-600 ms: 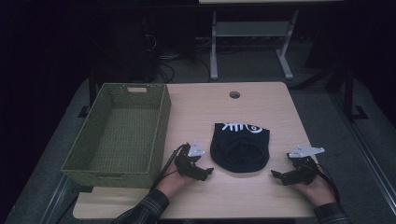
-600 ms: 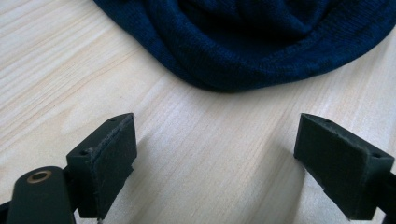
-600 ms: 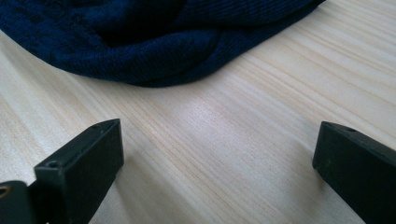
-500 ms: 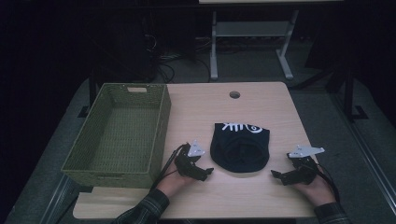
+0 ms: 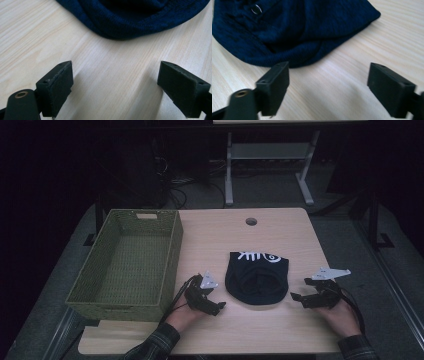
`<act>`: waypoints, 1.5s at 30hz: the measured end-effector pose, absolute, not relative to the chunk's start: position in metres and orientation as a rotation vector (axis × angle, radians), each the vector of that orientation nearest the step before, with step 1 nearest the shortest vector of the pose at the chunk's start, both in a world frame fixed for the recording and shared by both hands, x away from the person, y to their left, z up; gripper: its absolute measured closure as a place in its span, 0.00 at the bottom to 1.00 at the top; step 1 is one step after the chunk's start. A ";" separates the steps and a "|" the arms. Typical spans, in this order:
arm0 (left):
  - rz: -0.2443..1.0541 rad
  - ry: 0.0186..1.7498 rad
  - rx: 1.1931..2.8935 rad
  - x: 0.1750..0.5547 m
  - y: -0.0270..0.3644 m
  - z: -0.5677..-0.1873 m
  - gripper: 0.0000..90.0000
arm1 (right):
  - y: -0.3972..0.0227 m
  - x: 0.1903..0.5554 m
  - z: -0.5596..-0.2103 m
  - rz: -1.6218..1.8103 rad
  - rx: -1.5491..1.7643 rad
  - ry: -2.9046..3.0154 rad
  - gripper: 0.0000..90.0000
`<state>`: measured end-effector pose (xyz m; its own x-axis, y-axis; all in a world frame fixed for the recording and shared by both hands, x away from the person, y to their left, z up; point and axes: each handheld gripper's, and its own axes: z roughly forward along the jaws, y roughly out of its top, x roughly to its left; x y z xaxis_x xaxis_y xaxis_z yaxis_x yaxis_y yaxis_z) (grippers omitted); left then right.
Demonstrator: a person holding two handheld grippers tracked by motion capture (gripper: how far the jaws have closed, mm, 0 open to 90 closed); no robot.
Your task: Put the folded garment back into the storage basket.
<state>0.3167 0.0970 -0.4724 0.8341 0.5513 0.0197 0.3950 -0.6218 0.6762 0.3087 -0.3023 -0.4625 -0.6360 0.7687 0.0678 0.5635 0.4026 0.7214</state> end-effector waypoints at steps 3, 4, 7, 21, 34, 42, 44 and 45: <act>0.289 0.691 2.323 0.315 0.098 -0.472 0.14 | -0.302 0.312 -0.460 1.086 1.154 2.398 0.27; 0.286 0.696 2.324 0.314 0.099 -0.472 0.14 | -0.301 0.314 -0.456 1.103 1.139 2.392 0.34; 0.279 0.698 2.322 0.315 0.100 -0.472 0.14 | -0.299 0.321 -0.450 1.112 1.138 2.400 0.42; 0.285 0.675 2.263 0.311 0.108 -0.478 0.14 | -0.289 0.350 -0.437 1.135 1.103 2.386 0.81; 0.287 0.668 2.259 0.312 0.108 -0.478 0.14 | -0.278 0.374 -0.428 1.121 1.102 2.406 1.00; 0.283 0.668 2.269 0.312 0.109 -0.477 0.14 | -0.275 0.390 -0.426 1.115 1.114 2.407 1.00; 0.284 0.668 2.265 0.312 0.109 -0.477 0.14 | -0.274 0.395 -0.425 1.118 1.107 2.407 1.00; 0.284 0.667 2.266 0.312 0.109 -0.477 0.14 | -0.274 0.396 -0.425 1.119 1.110 2.400 1.00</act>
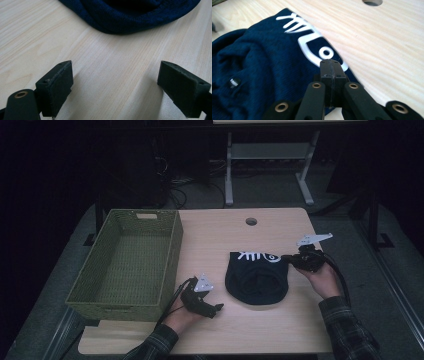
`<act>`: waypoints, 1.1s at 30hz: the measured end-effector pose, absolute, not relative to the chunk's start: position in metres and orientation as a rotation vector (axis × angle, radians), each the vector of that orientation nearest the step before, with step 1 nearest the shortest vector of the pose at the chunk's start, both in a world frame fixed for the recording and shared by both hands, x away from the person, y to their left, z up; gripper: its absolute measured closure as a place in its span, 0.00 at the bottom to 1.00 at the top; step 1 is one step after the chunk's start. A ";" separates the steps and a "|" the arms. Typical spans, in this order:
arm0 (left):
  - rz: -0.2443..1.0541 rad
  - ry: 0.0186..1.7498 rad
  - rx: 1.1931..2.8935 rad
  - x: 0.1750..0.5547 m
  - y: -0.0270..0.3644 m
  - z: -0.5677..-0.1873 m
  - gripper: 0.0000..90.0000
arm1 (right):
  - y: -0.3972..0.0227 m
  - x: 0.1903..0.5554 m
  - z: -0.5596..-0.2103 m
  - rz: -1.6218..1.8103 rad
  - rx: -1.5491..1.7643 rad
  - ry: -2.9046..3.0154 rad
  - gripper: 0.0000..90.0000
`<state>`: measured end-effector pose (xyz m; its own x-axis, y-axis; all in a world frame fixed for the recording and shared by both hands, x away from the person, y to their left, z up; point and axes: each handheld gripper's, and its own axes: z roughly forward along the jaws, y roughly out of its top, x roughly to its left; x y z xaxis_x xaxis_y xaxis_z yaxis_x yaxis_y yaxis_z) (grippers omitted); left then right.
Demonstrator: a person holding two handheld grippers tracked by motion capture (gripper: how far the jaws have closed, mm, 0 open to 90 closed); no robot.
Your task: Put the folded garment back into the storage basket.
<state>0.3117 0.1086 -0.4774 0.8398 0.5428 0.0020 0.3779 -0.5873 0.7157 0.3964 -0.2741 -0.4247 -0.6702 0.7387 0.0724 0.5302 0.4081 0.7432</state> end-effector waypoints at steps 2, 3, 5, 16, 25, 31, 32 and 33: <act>0.284 0.668 2.266 0.312 0.109 -0.477 0.14 | -0.275 0.401 -0.424 1.137 1.119 2.397 1.00; 0.284 0.668 2.266 0.312 0.109 -0.477 0.14 | -0.275 0.403 -0.424 1.127 1.124 2.405 1.00; 0.284 0.668 2.266 0.312 0.109 -0.477 0.14 | -0.275 0.408 -0.424 1.125 1.136 2.401 1.00; 0.282 0.667 2.264 0.312 0.109 -0.477 0.14 | -0.277 0.433 -0.435 1.109 1.207 2.371 1.00; 0.282 0.663 2.267 0.311 0.109 -0.477 0.14 | -0.281 0.445 -0.452 1.089 1.259 2.364 1.00; 0.282 0.662 2.270 0.311 0.110 -0.477 0.14 | -0.285 0.447 -0.462 1.062 1.279 2.397 1.00; 0.282 0.662 2.270 0.311 0.110 -0.477 0.14 | -0.285 0.447 -0.463 1.054 1.285 2.404 1.00; 0.282 0.662 2.270 0.311 0.110 -0.477 0.14 | -0.286 0.446 -0.464 1.049 1.280 2.412 1.00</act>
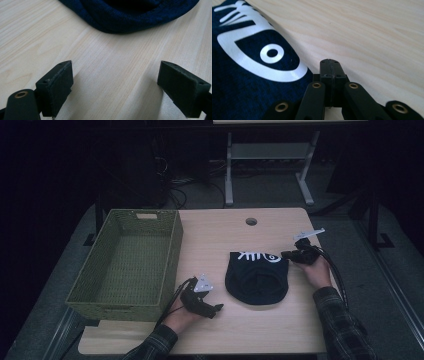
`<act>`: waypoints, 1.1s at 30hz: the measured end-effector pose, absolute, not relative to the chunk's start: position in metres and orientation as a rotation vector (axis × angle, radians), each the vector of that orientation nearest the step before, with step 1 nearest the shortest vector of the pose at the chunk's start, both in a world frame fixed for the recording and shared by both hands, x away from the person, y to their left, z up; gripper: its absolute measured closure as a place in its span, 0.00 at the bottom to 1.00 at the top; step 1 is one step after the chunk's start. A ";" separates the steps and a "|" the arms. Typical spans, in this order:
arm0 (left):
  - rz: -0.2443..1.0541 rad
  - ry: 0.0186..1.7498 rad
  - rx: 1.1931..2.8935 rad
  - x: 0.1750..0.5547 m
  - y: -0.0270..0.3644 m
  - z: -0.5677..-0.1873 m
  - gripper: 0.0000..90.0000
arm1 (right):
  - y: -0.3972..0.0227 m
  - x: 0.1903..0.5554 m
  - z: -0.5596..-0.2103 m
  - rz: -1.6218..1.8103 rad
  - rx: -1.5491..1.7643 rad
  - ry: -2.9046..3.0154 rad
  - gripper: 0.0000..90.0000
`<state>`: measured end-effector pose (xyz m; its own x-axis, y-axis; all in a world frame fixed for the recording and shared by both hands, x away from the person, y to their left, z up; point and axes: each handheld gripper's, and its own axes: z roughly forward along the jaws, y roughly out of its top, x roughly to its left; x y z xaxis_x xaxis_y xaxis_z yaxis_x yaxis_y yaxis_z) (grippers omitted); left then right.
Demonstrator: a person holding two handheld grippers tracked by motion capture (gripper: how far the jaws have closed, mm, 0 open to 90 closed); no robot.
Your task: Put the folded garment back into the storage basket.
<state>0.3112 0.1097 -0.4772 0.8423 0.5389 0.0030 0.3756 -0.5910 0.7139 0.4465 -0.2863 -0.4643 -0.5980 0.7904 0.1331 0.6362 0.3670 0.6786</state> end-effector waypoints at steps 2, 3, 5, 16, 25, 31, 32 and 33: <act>0.282 0.663 2.270 0.311 0.110 -0.477 0.14 | -0.288 0.446 -0.465 1.052 1.276 2.412 1.00; 0.282 0.663 2.270 0.311 0.110 -0.477 0.14 | -0.288 0.446 -0.465 1.051 1.276 2.419 1.00; 0.282 0.664 2.270 0.311 0.110 -0.477 0.14 | -0.290 0.445 -0.465 1.047 1.280 2.433 1.00; 0.283 0.667 2.268 0.310 0.110 -0.477 0.14 | -0.295 0.429 -0.467 1.043 1.261 2.453 1.00; 0.284 0.667 2.266 0.310 0.110 -0.477 0.14 | -0.296 0.412 -0.467 1.036 1.218 2.471 1.00; 0.282 0.673 2.260 0.310 0.110 -0.478 0.14 | -0.294 0.397 -0.463 1.014 1.168 2.481 1.00; 0.283 0.673 2.260 0.310 0.110 -0.478 0.14 | -0.294 0.396 -0.463 1.010 1.151 2.486 1.00; 0.283 0.672 2.260 0.310 0.110 -0.478 0.14 | -0.294 0.393 -0.462 1.012 1.158 2.491 1.00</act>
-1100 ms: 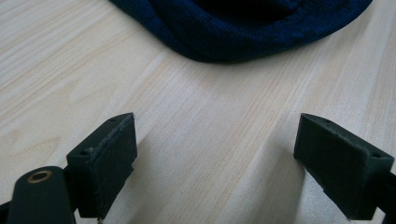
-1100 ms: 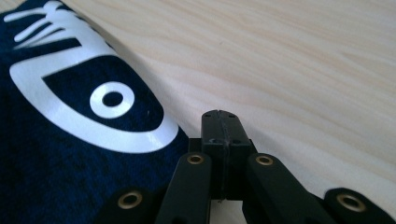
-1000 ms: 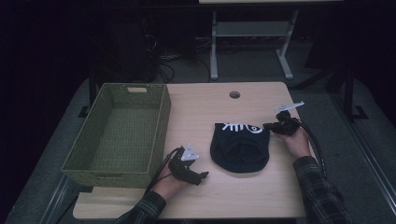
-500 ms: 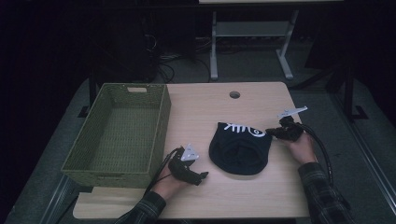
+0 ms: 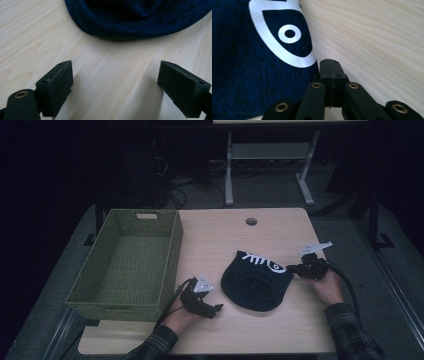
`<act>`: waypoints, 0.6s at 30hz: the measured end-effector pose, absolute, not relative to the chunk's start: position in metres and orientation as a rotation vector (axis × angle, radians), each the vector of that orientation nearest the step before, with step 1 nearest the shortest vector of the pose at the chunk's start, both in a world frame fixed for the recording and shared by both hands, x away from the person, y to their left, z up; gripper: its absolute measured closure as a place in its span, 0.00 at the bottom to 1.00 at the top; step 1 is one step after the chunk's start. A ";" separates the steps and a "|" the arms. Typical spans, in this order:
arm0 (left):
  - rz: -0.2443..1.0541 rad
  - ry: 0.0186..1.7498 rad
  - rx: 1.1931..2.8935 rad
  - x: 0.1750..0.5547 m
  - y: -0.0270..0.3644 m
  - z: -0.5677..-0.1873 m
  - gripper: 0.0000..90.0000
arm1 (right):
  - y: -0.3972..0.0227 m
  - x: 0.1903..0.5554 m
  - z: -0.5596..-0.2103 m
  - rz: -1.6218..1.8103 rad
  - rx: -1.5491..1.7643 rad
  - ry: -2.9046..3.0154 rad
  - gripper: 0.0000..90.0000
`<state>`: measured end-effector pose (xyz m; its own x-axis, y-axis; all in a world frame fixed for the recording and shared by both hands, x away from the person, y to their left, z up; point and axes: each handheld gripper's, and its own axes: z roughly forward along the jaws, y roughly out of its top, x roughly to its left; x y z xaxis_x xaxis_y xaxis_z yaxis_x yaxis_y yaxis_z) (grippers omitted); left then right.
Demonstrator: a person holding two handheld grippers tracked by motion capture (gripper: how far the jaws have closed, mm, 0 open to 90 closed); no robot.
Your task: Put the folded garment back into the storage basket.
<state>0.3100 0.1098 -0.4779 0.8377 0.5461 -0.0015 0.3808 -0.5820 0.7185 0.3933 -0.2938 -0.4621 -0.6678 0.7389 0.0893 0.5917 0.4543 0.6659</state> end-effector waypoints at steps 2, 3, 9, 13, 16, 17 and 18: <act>0.281 0.675 2.254 0.310 0.109 -0.478 0.14 | -0.294 0.390 -0.461 1.014 1.146 2.497 1.00; 0.284 0.670 2.262 0.310 0.110 -0.478 0.14 | -0.293 0.388 -0.460 1.019 1.149 2.497 1.00; 0.285 0.666 2.267 0.310 0.110 -0.478 0.14 | -0.292 0.376 -0.459 1.028 1.117 2.506 1.00; 0.285 0.666 2.268 0.310 0.110 -0.478 0.14 | -0.291 0.369 -0.459 1.034 1.105 2.514 1.00; 0.285 0.666 2.268 0.310 0.110 -0.478 0.14 | -0.292 0.362 -0.460 1.031 1.105 2.532 1.00; 0.285 0.666 2.268 0.310 0.110 -0.478 0.14 | -0.291 0.360 -0.460 1.037 1.107 2.533 1.00; 0.285 0.666 2.268 0.310 0.110 -0.478 0.14 | -0.291 0.359 -0.460 1.036 1.104 2.536 1.00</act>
<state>0.3103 0.1103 -0.4777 0.8405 0.5418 0.0036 0.3768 -0.5893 0.7147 0.3591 -0.2914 -0.4596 -0.7057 0.7015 0.0996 0.5705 0.4793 0.6669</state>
